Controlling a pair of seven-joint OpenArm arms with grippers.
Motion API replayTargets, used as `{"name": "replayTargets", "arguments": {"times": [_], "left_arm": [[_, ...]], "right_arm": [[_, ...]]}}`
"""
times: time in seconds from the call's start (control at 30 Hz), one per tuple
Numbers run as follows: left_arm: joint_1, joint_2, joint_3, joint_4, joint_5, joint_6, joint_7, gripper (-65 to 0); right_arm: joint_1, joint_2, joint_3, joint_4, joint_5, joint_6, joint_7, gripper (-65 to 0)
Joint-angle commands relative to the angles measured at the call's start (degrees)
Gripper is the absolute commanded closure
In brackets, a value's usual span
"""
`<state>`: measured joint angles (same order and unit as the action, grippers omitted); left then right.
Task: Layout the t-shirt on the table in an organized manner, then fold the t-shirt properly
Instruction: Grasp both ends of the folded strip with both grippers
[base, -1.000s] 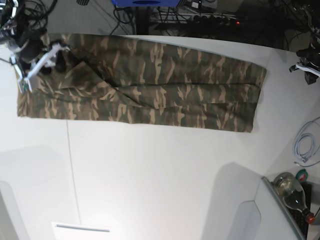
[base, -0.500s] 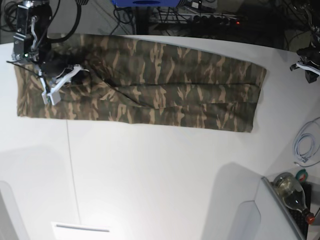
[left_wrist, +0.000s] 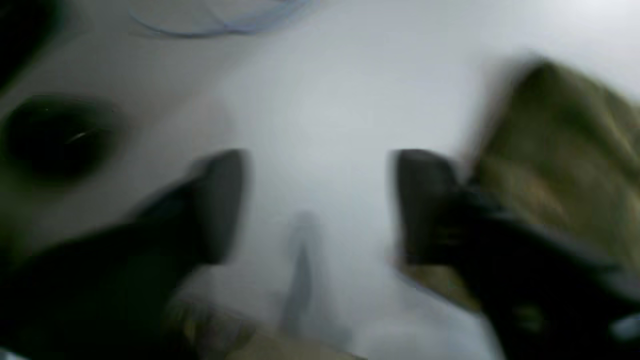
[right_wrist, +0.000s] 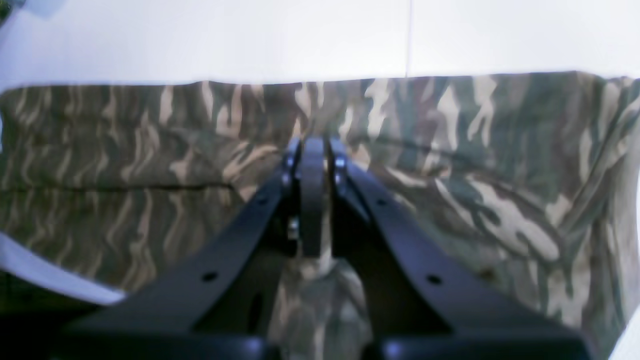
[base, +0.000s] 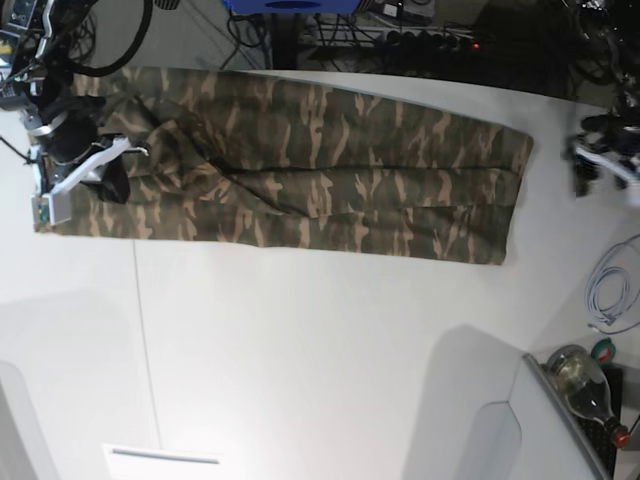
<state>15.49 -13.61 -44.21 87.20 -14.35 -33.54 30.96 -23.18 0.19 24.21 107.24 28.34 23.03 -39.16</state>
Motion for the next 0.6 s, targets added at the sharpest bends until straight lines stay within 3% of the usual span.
{"name": "replayTargets", "arguments": {"times": [0.0,0.03,0.13,0.47,0.57], "left_arm": [[-0.67,-0.77,0.91,0.05,-2.66,-3.96,-1.47,-55.3],[-0.85,-0.77,1.88,-1.00,-4.16,-6.46,-1.47,-57.9],[-4.19,-1.21,2.23,-7.51,-9.34,-6.46,-1.38,-58.6],[-11.40,-2.00,2.76,-23.59,-9.52,-6.46,-1.82,-58.6],[-12.89,-3.05,6.54,-26.67,-9.52,-6.46,-1.82,-58.6]], "right_arm": [[0.10,0.39,0.28,-0.47,0.63,0.40,0.96,-2.7],[0.28,0.39,0.28,-1.35,0.63,0.40,0.96,-2.7],[0.28,0.56,0.28,-3.46,0.63,0.49,1.05,-2.6],[0.01,0.65,0.28,-3.72,0.63,0.49,0.96,-2.4],[0.01,0.65,0.19,-3.64,0.63,0.49,0.87,-2.4]]}}
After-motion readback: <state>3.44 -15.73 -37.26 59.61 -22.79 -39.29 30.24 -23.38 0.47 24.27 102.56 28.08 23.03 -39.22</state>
